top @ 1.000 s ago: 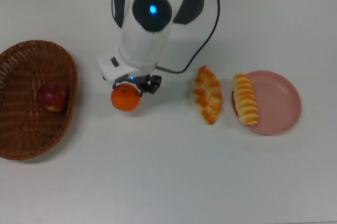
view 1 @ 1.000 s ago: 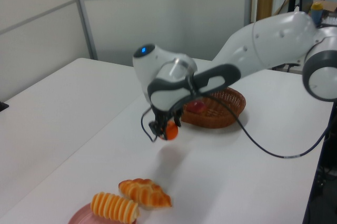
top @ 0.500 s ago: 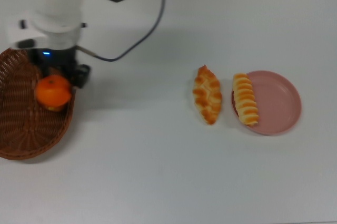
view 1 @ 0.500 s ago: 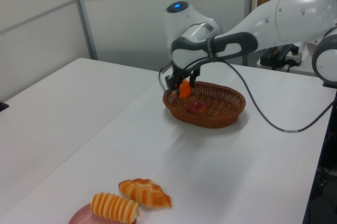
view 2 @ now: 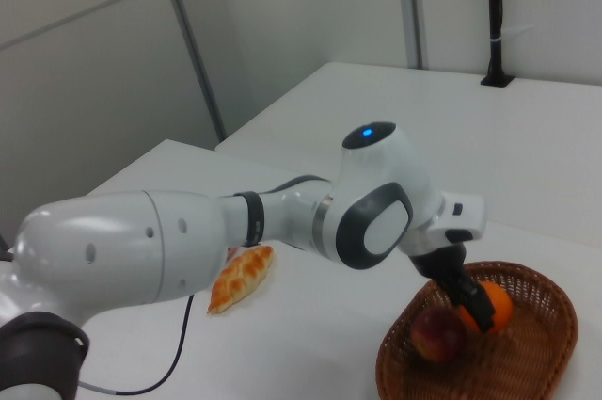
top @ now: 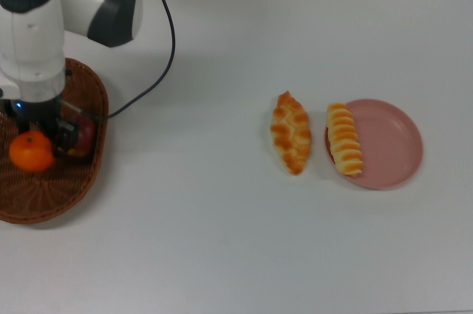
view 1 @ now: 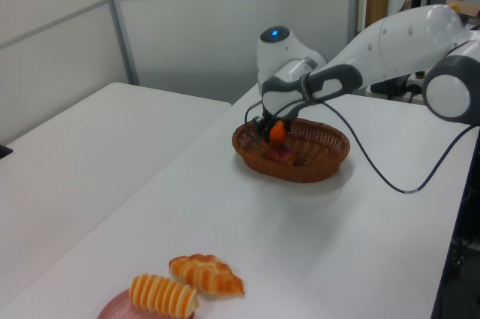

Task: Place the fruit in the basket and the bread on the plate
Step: 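Lift the orange into the wicker basket and release, then move the gripper to the braided roll and grasp it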

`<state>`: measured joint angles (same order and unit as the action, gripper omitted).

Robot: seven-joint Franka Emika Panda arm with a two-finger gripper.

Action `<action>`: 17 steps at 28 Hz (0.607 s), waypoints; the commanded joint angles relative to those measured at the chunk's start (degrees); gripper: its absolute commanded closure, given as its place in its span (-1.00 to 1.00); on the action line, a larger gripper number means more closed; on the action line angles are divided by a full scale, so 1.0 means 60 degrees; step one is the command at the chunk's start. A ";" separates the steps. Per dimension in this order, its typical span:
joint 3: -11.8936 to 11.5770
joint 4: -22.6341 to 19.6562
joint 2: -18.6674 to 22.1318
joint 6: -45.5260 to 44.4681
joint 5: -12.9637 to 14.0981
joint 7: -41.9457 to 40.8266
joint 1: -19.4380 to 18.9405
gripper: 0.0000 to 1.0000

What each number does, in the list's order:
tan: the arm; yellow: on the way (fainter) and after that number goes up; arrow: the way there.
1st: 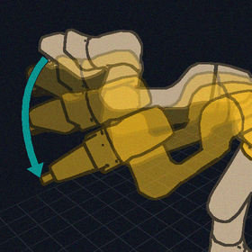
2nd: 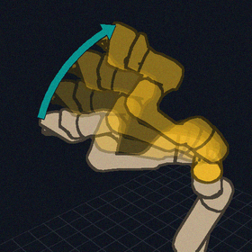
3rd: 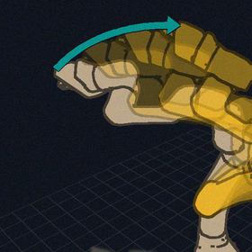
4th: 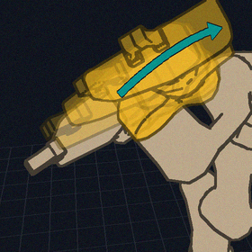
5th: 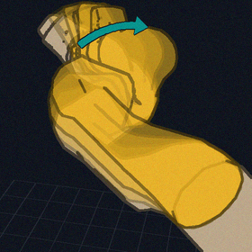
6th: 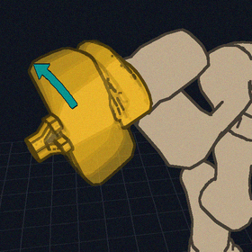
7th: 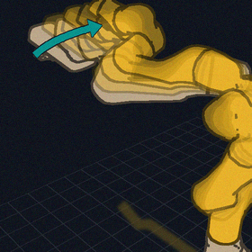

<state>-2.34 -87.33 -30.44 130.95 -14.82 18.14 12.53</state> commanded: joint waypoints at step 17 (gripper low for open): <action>0.0127 -0.0064 0.0985 -0.0437 0.1928 -0.0415 -0.1442 -1.00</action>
<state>-1.17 -85.80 -29.03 131.18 -7.48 16.88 8.62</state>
